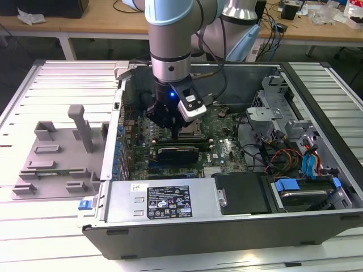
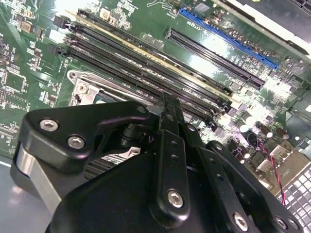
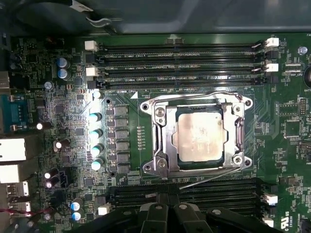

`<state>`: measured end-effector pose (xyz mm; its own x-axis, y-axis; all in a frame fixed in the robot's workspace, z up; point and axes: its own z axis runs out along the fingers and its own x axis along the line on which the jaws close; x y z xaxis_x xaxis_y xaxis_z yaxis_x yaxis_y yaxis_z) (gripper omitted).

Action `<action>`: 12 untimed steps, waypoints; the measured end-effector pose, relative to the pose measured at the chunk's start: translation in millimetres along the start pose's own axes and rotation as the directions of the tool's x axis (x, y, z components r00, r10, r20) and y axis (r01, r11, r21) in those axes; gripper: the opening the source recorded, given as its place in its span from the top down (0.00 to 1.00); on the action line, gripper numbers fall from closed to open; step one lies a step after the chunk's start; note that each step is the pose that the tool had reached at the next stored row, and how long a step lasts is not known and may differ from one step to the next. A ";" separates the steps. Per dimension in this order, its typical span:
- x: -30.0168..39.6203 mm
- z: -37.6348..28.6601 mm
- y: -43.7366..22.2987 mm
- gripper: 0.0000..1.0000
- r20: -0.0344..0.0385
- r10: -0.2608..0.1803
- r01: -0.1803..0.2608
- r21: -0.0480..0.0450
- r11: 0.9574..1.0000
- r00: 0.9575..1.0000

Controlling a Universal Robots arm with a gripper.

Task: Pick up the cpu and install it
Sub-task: 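Install the second cpu locking lever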

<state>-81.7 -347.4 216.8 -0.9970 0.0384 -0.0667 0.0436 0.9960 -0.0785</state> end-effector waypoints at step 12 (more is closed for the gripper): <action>1.9 1.3 0.0 0.89 0.000 0.000 0.000 -0.006 1.000 1.000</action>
<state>-83.5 -347.4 215.3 -0.9970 0.0380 -0.0667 0.0428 0.9965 -0.0721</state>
